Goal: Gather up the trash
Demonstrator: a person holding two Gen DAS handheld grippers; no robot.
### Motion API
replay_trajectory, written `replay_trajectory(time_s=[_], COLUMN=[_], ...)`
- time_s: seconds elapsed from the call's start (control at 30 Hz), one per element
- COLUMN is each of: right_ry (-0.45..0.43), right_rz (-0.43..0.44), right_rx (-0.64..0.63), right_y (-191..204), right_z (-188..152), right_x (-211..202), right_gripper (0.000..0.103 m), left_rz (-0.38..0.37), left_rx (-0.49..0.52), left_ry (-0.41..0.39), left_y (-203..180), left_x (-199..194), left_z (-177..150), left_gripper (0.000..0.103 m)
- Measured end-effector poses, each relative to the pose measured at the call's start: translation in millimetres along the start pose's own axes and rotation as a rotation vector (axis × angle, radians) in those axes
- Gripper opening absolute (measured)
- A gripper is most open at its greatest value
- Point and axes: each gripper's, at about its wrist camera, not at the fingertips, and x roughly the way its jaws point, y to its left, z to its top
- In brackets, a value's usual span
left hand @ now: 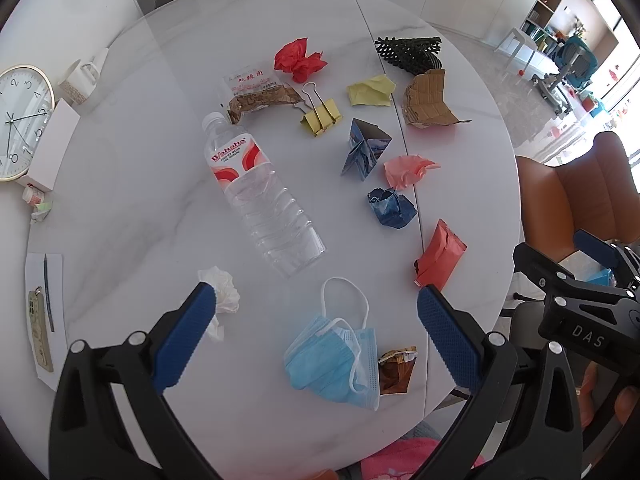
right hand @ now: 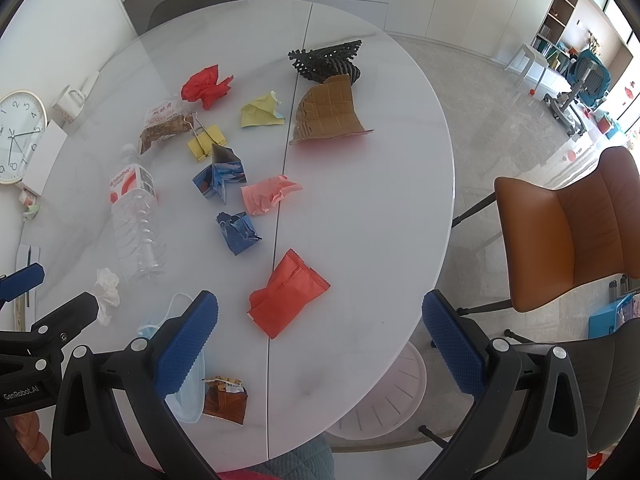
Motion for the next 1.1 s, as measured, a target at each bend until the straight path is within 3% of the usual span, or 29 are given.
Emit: replay_trajectory(time_s=[1.1], right_ry=[0.001], right_rz=[-0.001], right_rx=[0.002], right_y=[-0.9], right_z=[-1.3], right_x=[0.5], right_gripper=[0.101], left_rz=[0.001], left_rx=[0.005], left_ry=[0.005], left_y=[0.9], left_x=[2.4], left_z=[-4.6], left_gripper=[0.097])
